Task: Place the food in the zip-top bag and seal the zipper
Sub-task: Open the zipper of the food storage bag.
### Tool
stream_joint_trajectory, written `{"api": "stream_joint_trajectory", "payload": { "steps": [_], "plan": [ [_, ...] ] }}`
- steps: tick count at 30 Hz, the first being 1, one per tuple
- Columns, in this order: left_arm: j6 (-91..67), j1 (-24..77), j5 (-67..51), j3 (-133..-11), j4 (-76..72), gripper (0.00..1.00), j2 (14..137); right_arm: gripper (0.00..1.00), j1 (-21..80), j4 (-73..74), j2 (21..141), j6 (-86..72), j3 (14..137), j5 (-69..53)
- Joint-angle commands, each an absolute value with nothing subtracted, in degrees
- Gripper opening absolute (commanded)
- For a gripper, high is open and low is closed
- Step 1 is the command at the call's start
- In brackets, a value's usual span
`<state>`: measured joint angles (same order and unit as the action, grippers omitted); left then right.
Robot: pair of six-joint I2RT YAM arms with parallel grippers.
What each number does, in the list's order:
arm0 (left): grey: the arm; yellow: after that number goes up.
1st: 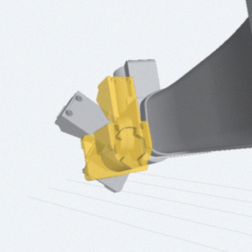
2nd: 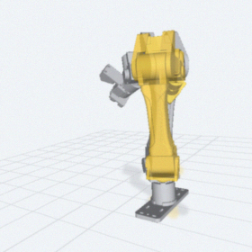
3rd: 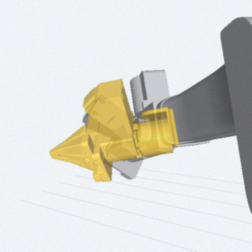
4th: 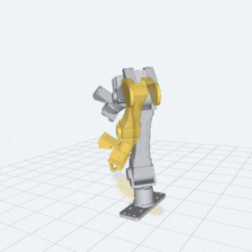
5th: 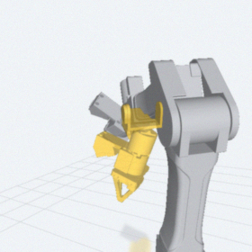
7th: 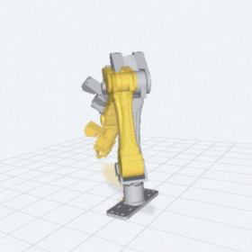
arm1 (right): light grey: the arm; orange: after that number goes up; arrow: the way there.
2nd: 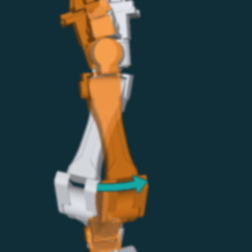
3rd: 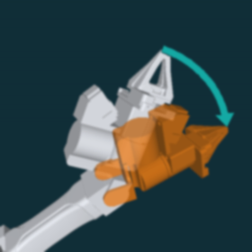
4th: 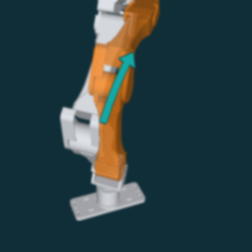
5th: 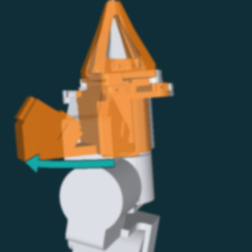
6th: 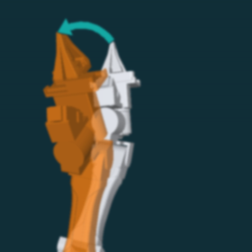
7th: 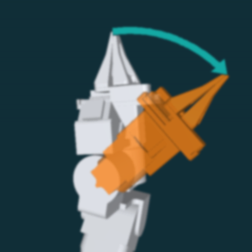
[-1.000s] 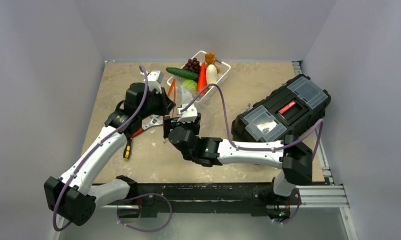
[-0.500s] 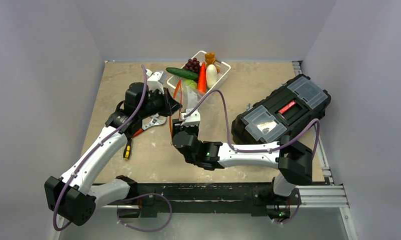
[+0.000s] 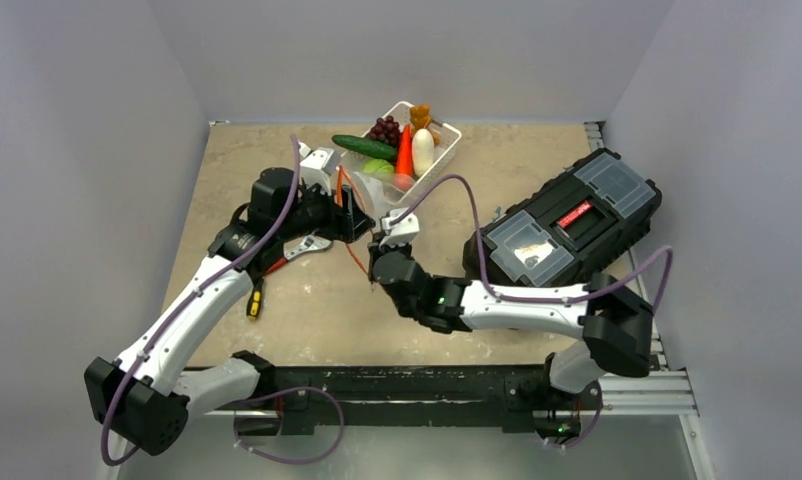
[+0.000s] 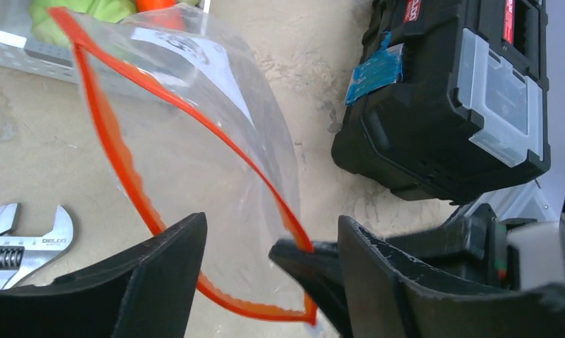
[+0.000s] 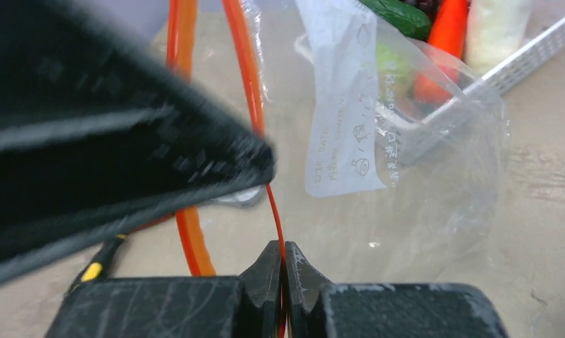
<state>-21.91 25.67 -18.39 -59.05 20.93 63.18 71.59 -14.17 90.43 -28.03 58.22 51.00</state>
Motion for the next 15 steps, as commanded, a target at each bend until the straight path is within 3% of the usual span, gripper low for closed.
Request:
{"api": "stream_joint_trajectory", "payload": {
  "steps": [1,4,11,15],
  "plan": [
    [-16.4,26.9,-14.7,-60.2,20.3,0.71,57.4,0.0,65.4,-11.4,81.9,-30.3,57.0,30.5],
    [-14.5,28.1,-13.9,-59.6,20.0,0.77,55.2,0.0,63.4,-9.6,79.8,-38.3,56.6,25.8],
    [-12.5,30.4,-10.6,-56.8,17.5,0.73,49.9,0.0,62.6,-7.0,79.4,-39.2,57.9,22.1],
    [-11.2,31.7,-10.4,-53.7,13.8,0.78,44.7,0.0,62.5,-4.5,81.4,-39.4,60.3,19.1]
  ]
}}
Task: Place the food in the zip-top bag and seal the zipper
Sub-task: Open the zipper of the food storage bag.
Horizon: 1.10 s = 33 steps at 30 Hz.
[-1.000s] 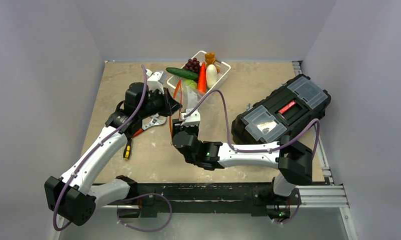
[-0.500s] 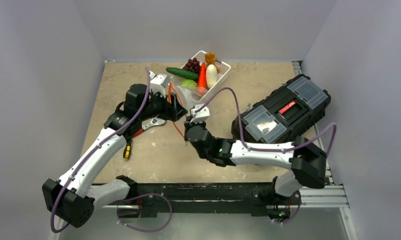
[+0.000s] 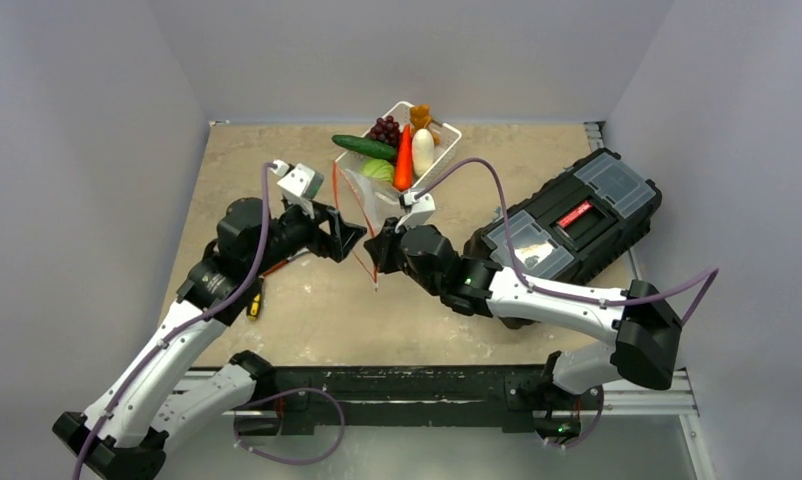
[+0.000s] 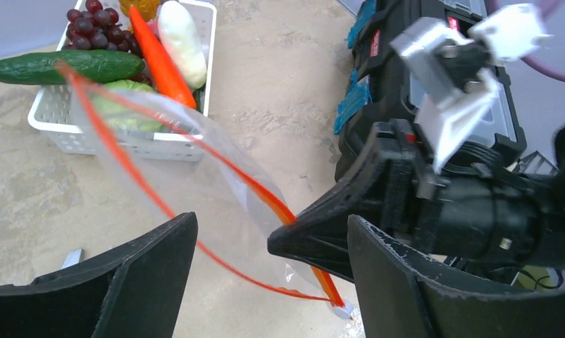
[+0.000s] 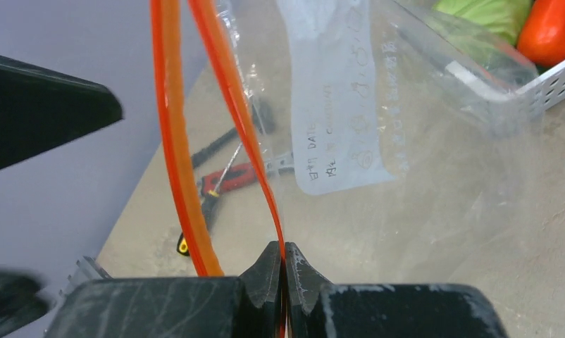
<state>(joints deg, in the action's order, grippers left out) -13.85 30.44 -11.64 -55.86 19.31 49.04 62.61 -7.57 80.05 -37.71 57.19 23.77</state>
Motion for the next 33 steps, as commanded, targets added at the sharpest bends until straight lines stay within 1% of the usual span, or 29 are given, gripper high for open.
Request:
{"api": "stream_joint_trajectory", "payload": {
  "steps": [1,4,7,9,12,16,19,21,22,24,28,31,32,33],
  "plan": [
    [-10.7,32.0,-10.4,-53.5,13.6,0.79,43.9,0.0,62.5,-3.6,82.0,-39.6,61.1,18.9],
    [-10.1,32.8,-6.3,-54.5,15.7,0.8,44.8,0.0,62.5,-2.7,82.2,-39.8,62.2,19.2],
    [-9.6,33.5,2.4,-56.6,19.6,0.68,47.1,0.0,62.5,-2.6,81.4,-40.2,62.4,19.7],
    [-9.2,34.1,6.8,-56.6,20.1,0.65,47.5,0.0,62.5,-2.3,81.0,-40.3,62.7,20.1],
    [-9.6,34.4,11.3,-56.6,20.9,0.66,47.0,0.0,62.5,-1.9,80.7,-40.0,63.1,22.0],
    [-10.7,34.7,17.3,-55.4,20.5,0.75,45.8,0.0,62.5,-1.3,80.2,-39.9,64.2,24.0],
    [-11.7,34.7,15.1,-56.6,21.3,0.76,48.0,0.0,62.4,-1.8,80.2,-39.5,65.0,23.4],
    [-12.2,34.7,11.8,-57.7,22.4,0.74,51.1,0.0,62.4,-2.4,80.3,-39.8,65.1,23.1],
    [-12.2,34.7,10.5,-58.4,23.4,0.7,52.8,0.0,62.5,-2.5,80.3,-40.0,65.0,23.2],
    [-12.2,34.7,9.3,-60.6,25.8,0.59,56.1,0.0,62.4,-2.1,80.0,-39.6,65.0,24.5],
    [-11.4,34.7,6.6,-62.7,27.8,0.3,58.9,0.0,62.5,-2.4,79.2,-38.7,64.0,25.5],
    [-11.1,34.6,3.9,-61.1,25.5,0.17,57.8,0.0,62.5,-0.2,79.8,-36.3,65.2,28.5],
    [-11.0,34.7,3.4,-60.8,25.1,0.11,57.4,0.02,62.6,2.1,80.3,-35.0,66.2,29.6],
    [-11.0,34.7,2.9,-60.7,24.9,0.05,57.3,0.08,62.7,4.0,81.0,-33.7,67.4,31.4]
  ]
}}
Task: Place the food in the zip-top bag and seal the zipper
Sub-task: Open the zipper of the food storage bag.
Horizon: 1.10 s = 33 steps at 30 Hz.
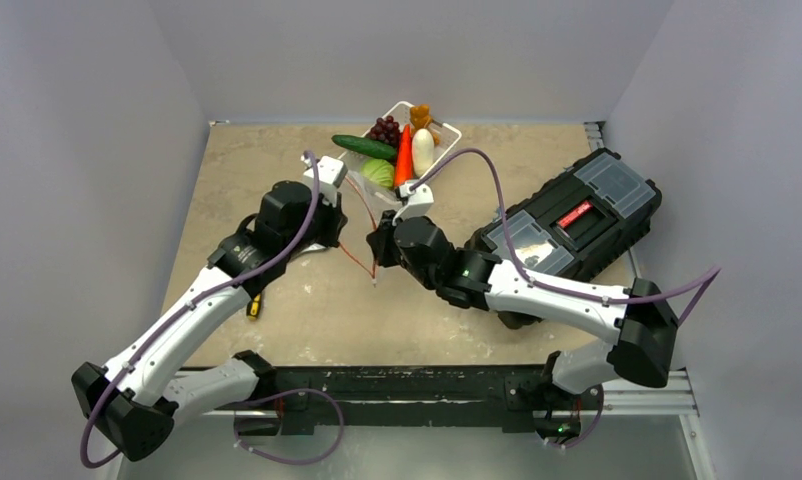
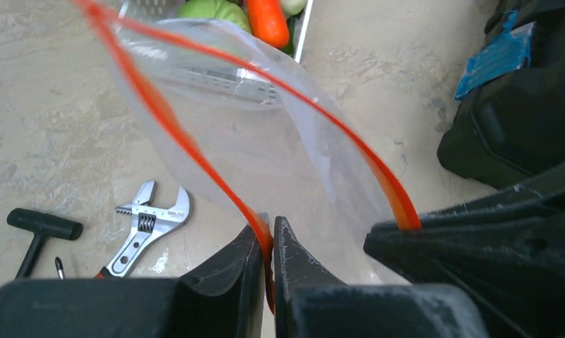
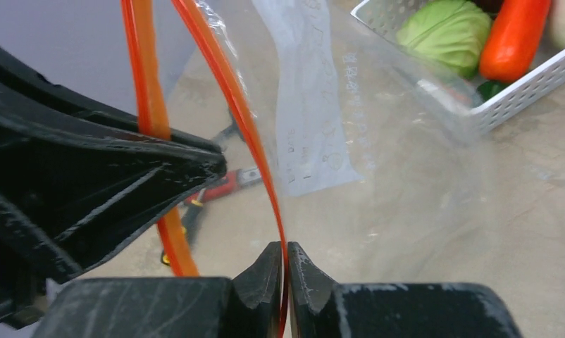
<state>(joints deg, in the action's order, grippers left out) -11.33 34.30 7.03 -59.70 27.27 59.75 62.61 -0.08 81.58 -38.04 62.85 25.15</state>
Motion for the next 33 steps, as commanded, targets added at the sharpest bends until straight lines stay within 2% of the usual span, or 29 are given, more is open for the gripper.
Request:
{"api": "stream_joint_trajectory", "payload": {
  "steps": [1,5,10,12,14,16,17,18,20,21,22,24,27,30,33],
  "plan": [
    [-10.9,34.7,2.4,-60.7,24.8,0.01,57.2,0.14,62.9,5.8,81.7,-32.6,68.6,33.1],
    [-10.7,34.7,-2.5,-60.5,23.9,0.0,57.4,0.33,63.1,10.0,84.0,-27.0,73.0,35.9],
    [-11.2,34.7,-2.8,-60.6,23.9,0.0,57.8,0.34,63.2,9.2,84.7,-23.1,74.7,37.2],
    [-11.4,34.6,-2.8,-60.5,23.8,0.0,57.8,0.31,63.2,9.6,85.1,-22.8,75.2,38.4],
    [-11.4,34.7,-2.7,-60.5,23.8,0.0,57.9,0.21,63.3,9.7,85.2,-22.3,75.4,38.2],
    [-11.6,34.7,-2.4,-60.6,23.8,0.0,58.0,0.0,63.3,9.9,85.0,-21.2,75.2,37.4],
    [-11.7,34.7,-2.4,-60.7,23.9,0.0,58.0,0.0,63.4,10.4,84.7,-20.9,75.0,37.5],
    [-11.9,34.6,-2.3,-60.8,24.0,0.08,58.0,0.0,63.5,11.1,84.0,-21.0,74.4,38.6],
    [-12.0,34.6,-1.9,-60.8,24.0,0.39,57.4,0.0,63.6,10.8,80.9,-21.0,72.0,40.0],
    [-12.0,34.6,-1.2,-60.6,23.9,0.5,56.8,0.0,63.6,9.4,78.9,-19.8,70.4,39.6],
    [-12.0,34.6,-0.4,-60.2,23.5,0.56,56.0,0.0,63.5,8.6,76.9,-19.1,69.3,41.1],
    [-12.2,34.7,2.3,-59.1,22.5,0.62,54.3,0.0,63.0,9.3,73.7,-17.8,68.7,44.2],
    [-15.4,34.6,7.1,-56.8,20.1,0.65,51.7,0.0,60.8,11.9,70.5,-17.8,69.8,46.6],
    [-22.7,34.5,13.1,-52.1,14.2,0.72,49.0,0.0,58.0,12.3,67.9,-17.6,70.0,44.9],
    [-32.9,32.2,17.8,-51.5,14.8,0.76,51.7,0.0,56.8,11.8,66.8,-16.9,70.2,44.4]
  ]
}}
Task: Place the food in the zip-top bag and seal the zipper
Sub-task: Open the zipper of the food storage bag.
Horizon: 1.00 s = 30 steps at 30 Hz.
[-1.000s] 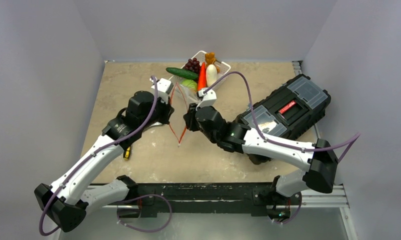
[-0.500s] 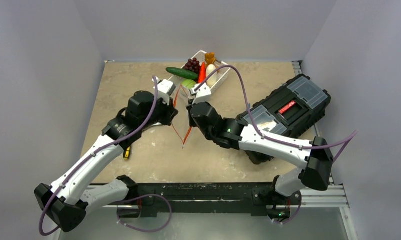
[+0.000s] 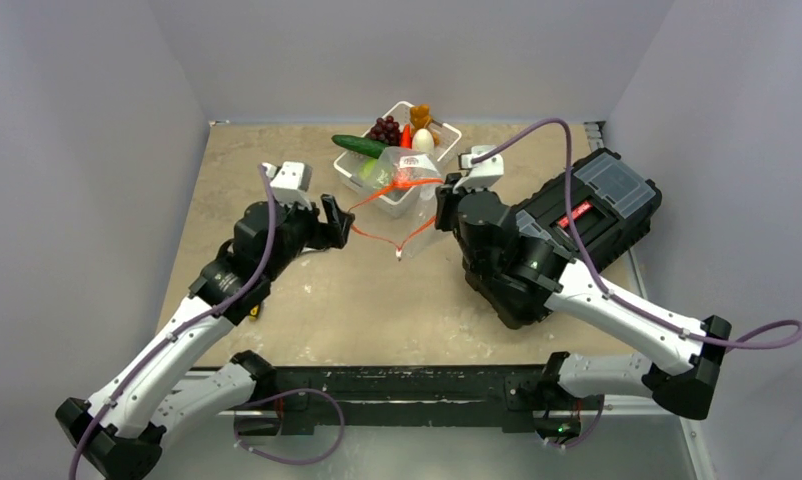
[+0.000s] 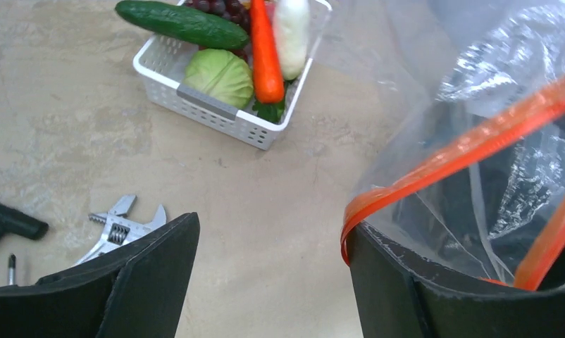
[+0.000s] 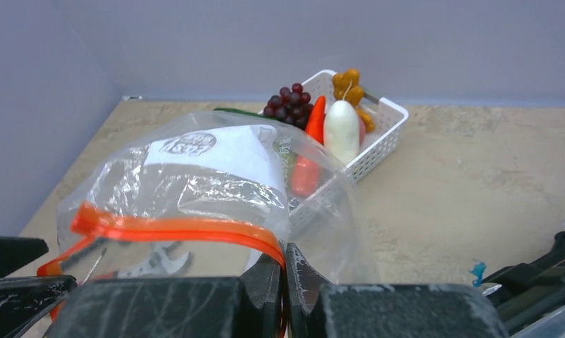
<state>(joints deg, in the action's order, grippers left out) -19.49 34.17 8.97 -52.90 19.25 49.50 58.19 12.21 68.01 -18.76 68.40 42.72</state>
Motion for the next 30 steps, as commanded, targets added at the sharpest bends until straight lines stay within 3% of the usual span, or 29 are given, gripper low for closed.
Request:
{"api": "stream_joint_trajectory", "payload": {
  "steps": [1,7,15,25,30],
  "plan": [
    [-37.3,30.4,17.7,-52.2,16.4,0.76,53.6,0.0,56.5,11.8,66.7,-16.5,70.3,44.3],
    [-60.0,19.9,5.7,-53.4,13.6,0.76,64.2,0.0,51.8,10.9,67.1,-15.2,70.2,42.9],
    [-53.7,21.7,-12.4,-53.4,-8.2,0.75,67.1,0.0,50.7,10.8,71.8,-15.6,70.5,37.8],
    [-39.0,27.8,-25.2,-55.6,9.3,0.77,58.3,0.0,50.6,14.8,79.8,-19.3,75.0,38.1],
    [-36.5,27.8,-15.2,-56.6,19.3,0.78,49.7,0.0,49.9,15.5,78.5,-21.1,74.1,39.2]
  ]
}}
